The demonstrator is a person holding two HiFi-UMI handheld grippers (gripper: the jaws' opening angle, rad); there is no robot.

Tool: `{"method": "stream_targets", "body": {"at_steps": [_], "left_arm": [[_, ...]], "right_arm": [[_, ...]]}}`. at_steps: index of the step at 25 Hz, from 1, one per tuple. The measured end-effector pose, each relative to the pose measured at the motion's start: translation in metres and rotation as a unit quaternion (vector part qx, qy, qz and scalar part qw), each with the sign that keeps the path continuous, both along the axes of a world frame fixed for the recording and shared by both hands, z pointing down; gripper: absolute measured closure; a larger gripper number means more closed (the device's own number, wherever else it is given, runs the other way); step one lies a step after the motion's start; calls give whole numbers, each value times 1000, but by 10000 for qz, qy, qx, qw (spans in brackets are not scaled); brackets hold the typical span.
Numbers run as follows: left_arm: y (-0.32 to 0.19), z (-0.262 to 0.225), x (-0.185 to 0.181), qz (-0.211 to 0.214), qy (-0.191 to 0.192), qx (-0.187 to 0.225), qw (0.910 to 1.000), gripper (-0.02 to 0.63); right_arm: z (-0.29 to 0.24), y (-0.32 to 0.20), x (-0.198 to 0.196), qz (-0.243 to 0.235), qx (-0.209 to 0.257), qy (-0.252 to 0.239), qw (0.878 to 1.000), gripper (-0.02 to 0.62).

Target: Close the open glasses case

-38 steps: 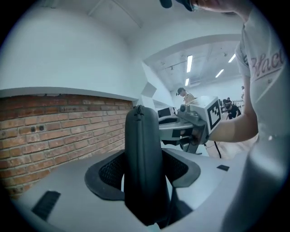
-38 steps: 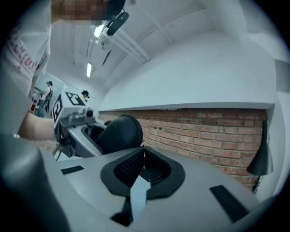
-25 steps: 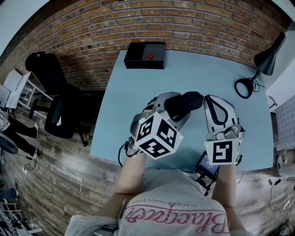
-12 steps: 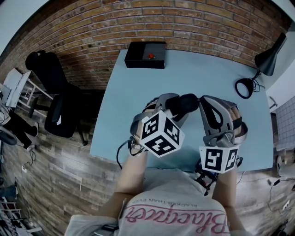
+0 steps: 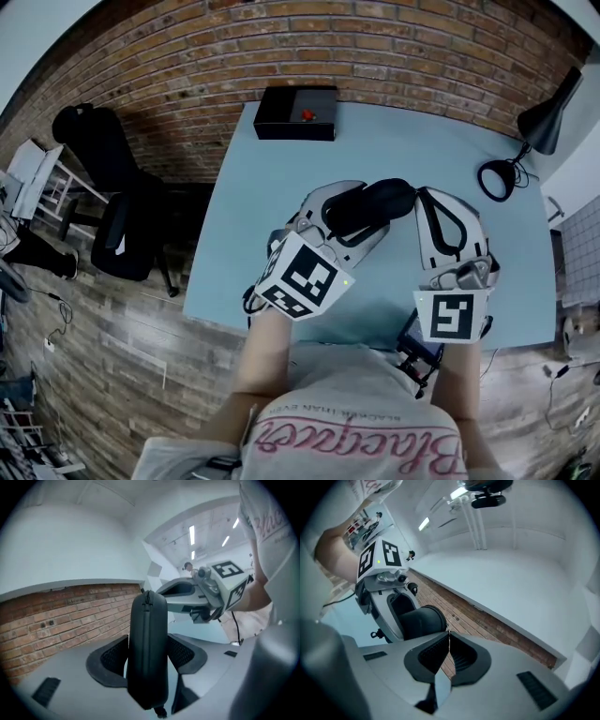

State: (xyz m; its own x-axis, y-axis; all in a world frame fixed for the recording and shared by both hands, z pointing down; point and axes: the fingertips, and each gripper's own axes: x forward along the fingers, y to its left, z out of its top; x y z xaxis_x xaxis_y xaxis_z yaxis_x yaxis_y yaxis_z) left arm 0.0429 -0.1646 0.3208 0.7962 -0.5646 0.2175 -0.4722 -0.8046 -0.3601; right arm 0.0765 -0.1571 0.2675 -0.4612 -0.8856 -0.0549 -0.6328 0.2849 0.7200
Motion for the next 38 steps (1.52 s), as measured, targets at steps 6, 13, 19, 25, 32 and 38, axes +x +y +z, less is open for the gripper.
{"method": "stream_targets", "body": {"at_steps": [6,13,19,25,32,38], "left_arm": [[17,-33,1,678,1333,-44,9887,331],[19,-23,5,1011,1542,-610,9810,253],[17,-13,6,1005,1454,-942,9797,310],[1,12,0,37,50,-834,9965,330],[-5,17,-5,-465,-835,-413,9946,333],[-3,8,-6,-425,-868,-26,9953,331]], "right_arm": [[-23,16,5,-997,-379,-2240,9687,572],[-31,30,4,-1624,-279,-2335,9583,572],[-34,27,5,-1519,-215,-2236,9625,572],[4,5,21,-152,-147,-434,9988,574],[8,6,27,270,236,488,9982,572],[9,7,26,-249,-288,-464,9982,572]]}}
